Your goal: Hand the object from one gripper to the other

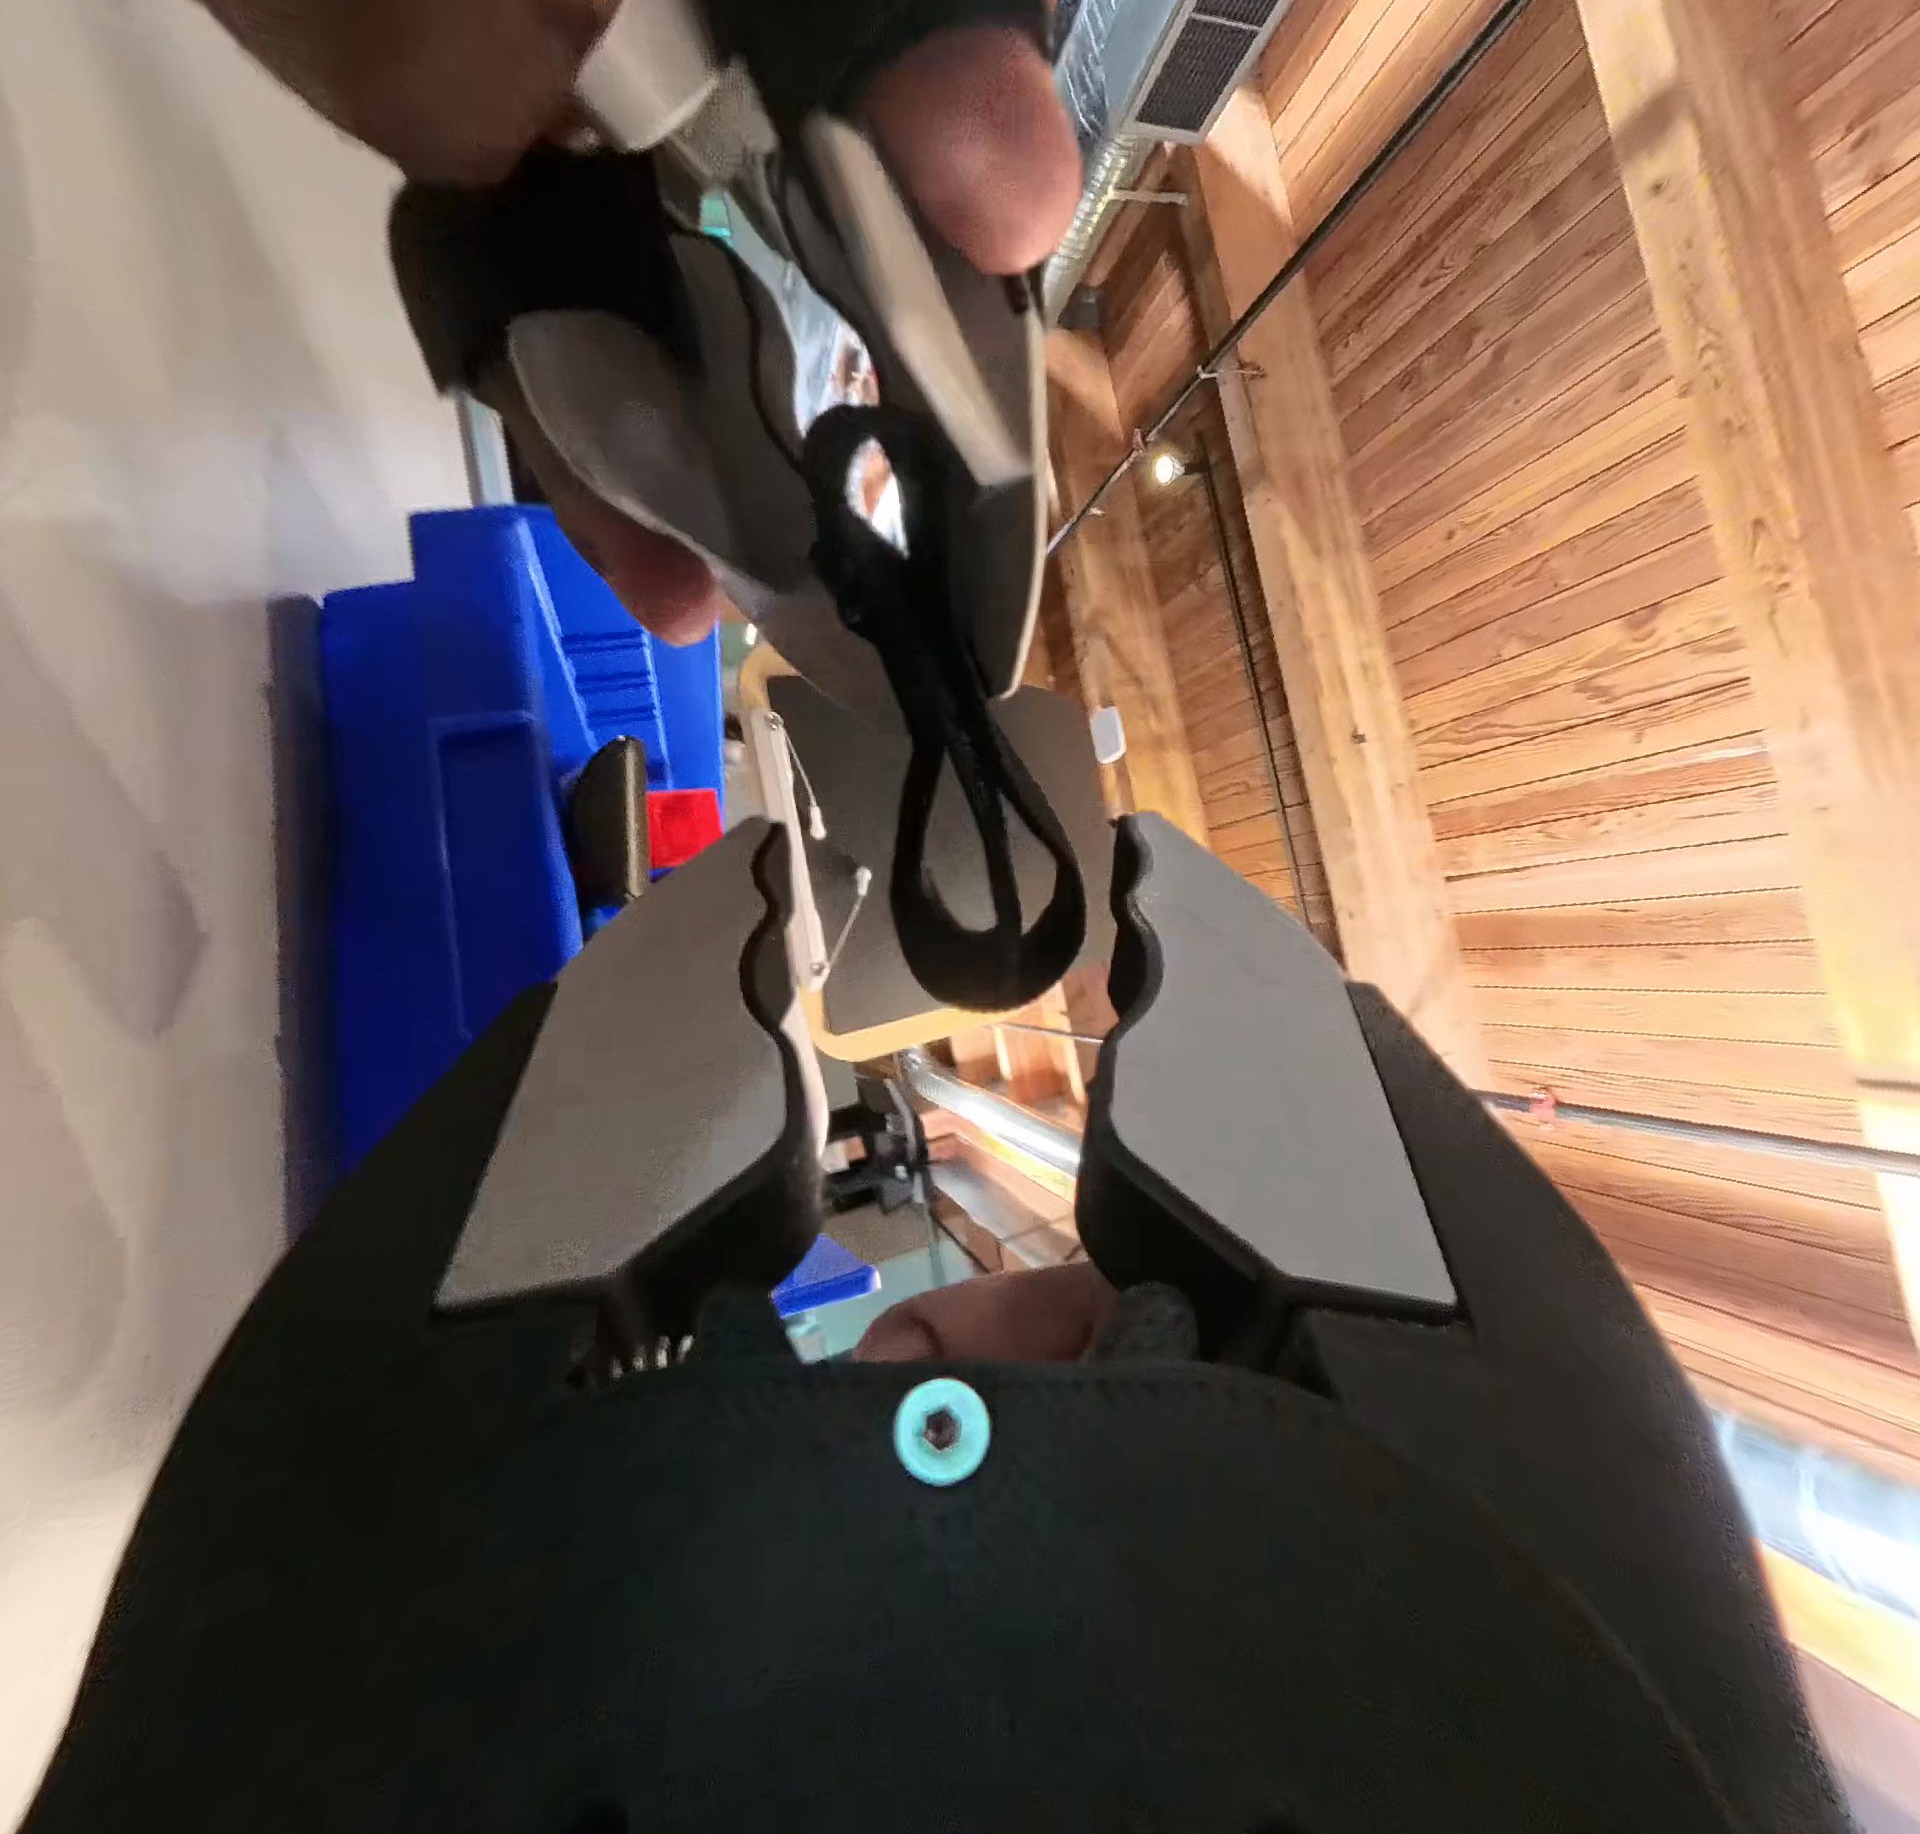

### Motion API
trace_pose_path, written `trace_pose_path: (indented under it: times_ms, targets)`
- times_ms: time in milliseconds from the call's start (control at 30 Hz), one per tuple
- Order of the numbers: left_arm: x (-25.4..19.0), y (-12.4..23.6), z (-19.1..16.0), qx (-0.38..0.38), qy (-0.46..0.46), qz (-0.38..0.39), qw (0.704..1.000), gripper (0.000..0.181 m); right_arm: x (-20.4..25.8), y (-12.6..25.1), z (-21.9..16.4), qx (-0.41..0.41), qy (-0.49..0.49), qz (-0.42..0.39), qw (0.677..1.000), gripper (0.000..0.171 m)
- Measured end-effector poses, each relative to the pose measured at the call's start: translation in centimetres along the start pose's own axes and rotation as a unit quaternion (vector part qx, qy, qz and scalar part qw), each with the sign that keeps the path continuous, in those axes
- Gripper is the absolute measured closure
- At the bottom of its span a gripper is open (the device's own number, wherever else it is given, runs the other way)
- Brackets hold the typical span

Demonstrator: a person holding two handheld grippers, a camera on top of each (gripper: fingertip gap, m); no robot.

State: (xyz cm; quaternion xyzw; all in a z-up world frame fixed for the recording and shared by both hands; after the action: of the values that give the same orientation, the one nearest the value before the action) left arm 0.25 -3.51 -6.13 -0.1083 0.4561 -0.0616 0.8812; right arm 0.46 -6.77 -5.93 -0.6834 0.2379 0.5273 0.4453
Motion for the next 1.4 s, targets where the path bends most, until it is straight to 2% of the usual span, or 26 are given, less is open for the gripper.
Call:
trace_pose_path:
  times_ms: [100,267,400,467,600,700,800,867,933,1067,1167,1267,1400]
  targets:
    - [0.0,-0.5,-1.2,0.024,0.0,0.001,1.0,0.169,-0.3,-0.2,-0.2,0.001,-0.009,-0.02,1.0,0.122]
    - [0.1,-0.6,-1.6,0.051,-0.042,0.012,0.998,0.167,0.0,-0.5,-0.6,0.006,-0.04,-0.004,0.999,0.154]
    - [-0.3,-0.1,-1.1,0.077,-0.19,0.041,0.978,0.151,0.5,-0.6,-0.6,0.005,-0.109,0.028,0.994,0.161]
    - [-0.9,0.4,-0.7,0.085,-0.308,0.055,0.946,0.14,0.6,-0.6,-0.8,0.01,-0.148,0.044,0.988,0.161]
    - [-1.9,1.5,-0.6,0.103,-0.521,0.064,0.845,0.125,0.9,-0.4,-1.4,0.025,-0.276,0.096,0.956,0.162]
    - [-2.1,1.9,-1.2,0.114,-0.607,0.057,0.784,0.121,1.0,-0.2,-1.6,0.023,-0.386,0.147,0.91,0.162]
    - [-1.4,1.7,-1.7,0.125,-0.645,0.075,0.75,0.118,1.4,0.3,-0.8,0.001,-0.48,0.217,0.85,0.162]
    - [-1.1,1.2,-2.1,0.128,-0.649,0.079,0.746,0.116,1.7,1.0,0.8,-0.041,-0.522,0.273,0.807,0.162]
    - [-1.1,0.9,-2.7,0.13,-0.641,0.069,0.754,0.116,2.2,1.8,2.4,-0.069,-0.548,0.326,0.767,0.162]
    - [-1.1,0.5,-4.2,0.146,-0.626,0.044,0.765,0.122,2.5,2.7,4.1,-0.096,-0.545,0.373,0.745,0.162]
    - [-1.7,0.4,-4.8,0.145,-0.612,0.022,0.777,0.137,2.7,3.2,4.8,-0.105,-0.528,0.39,0.748,0.161]
    - [-2.0,0.4,-5.1,0.145,-0.597,0.006,0.789,0.164,3.1,3.4,5.1,-0.105,-0.51,0.396,0.757,0.161]
    - [-1.6,0.3,-3.9,0.132,-0.587,0.038,0.798,0.168,3.1,3.0,4.7,-0.097,-0.483,0.362,0.792,0.152]
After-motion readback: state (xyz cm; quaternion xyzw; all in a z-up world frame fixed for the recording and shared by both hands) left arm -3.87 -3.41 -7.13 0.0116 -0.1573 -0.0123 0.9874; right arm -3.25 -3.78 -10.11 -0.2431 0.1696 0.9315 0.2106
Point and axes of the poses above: each gripper's, where its closed fingertips meet, y back along the fingers, z out of its top, x = y × z across the jaws, the point moved 2 cm from there along y, back along the fingers, and after that the axes turned 1 degree about z, right-handed, at the moved point
